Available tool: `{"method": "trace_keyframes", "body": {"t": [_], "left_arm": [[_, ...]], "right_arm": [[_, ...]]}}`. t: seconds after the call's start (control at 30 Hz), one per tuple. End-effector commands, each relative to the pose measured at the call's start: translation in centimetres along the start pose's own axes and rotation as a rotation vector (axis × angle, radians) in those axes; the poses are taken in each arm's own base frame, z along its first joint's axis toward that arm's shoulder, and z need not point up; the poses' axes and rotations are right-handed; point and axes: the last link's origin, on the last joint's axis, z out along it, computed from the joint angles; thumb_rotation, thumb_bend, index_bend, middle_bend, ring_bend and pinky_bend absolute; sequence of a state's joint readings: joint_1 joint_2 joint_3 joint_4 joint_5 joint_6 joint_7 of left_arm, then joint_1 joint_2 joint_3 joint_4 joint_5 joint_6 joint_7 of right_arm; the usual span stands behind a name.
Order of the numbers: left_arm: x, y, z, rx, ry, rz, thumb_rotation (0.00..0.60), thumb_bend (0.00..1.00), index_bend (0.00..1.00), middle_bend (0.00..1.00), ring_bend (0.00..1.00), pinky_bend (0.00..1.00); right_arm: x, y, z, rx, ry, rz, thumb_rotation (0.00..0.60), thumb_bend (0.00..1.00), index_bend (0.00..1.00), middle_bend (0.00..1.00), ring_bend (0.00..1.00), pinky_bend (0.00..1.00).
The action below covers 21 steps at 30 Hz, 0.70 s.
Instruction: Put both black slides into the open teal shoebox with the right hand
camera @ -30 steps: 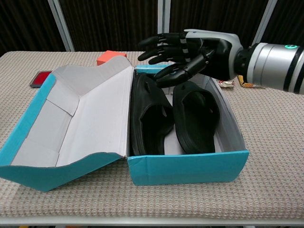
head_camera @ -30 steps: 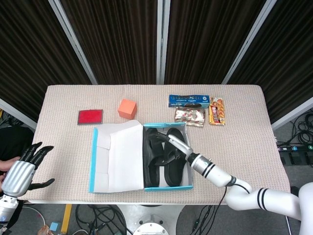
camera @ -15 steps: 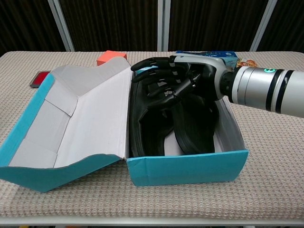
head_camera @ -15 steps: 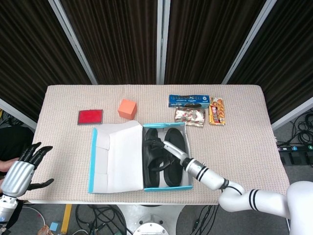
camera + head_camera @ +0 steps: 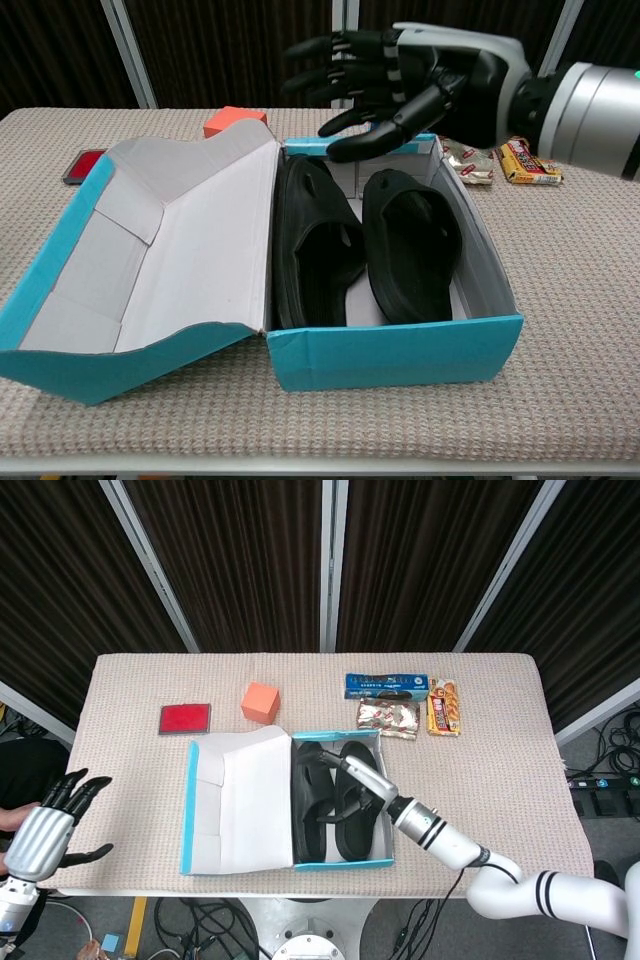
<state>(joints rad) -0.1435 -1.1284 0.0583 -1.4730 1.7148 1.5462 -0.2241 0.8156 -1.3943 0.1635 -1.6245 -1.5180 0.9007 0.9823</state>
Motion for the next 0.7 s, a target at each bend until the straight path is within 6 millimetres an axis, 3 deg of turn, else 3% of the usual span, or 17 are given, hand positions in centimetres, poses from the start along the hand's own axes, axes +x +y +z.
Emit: {"method": "trace_keyframes", "body": {"t": [0.03,0.2,0.3,0.47,0.7], "left_arm": [[0.1,0.1,0.0,-0.002,0.003,0.006,0.600,0.00,0.11,0.15,0.01,0.09],[0.3,0.2,0.0,0.002,0.007,0.023,0.600,0.00,0.11,0.15,0.01,0.09],[0.4,0.1,0.0,0.010,0.012,0.027,0.600,0.00,0.11,0.15,0.01,0.09],[0.6,0.0,0.0,0.018,0.011,0.036,0.600,0.00,0.11,0.15,0.01,0.09],[0.2,-0.4,-0.1,0.031,-0.006,0.042,0.600,0.00,0.11,0.15,0.01,0.09]], "right_arm": [[2.3,-0.7,-2.9,0.033,0.075,-0.225,0.600,0.00,0.16,0.18,0.08,0.20],[5.1,0.4,-8.7,-0.078,0.248,-0.677,0.600,0.00,0.16,0.16,0.03,0.17],[5.7,1.2,-12.6,-0.160,0.313,-0.825,0.600,0.00,0.14,0.12,0.00,0.12],[6.1,2.6,-18.6,-0.300,0.383,-1.003,0.600,0.00,0.09,0.08,0.00,0.04],[5.8,5.3,-23.6,-0.452,0.435,-1.100,0.600,0.00,0.04,0.02,0.00,0.00]]}}
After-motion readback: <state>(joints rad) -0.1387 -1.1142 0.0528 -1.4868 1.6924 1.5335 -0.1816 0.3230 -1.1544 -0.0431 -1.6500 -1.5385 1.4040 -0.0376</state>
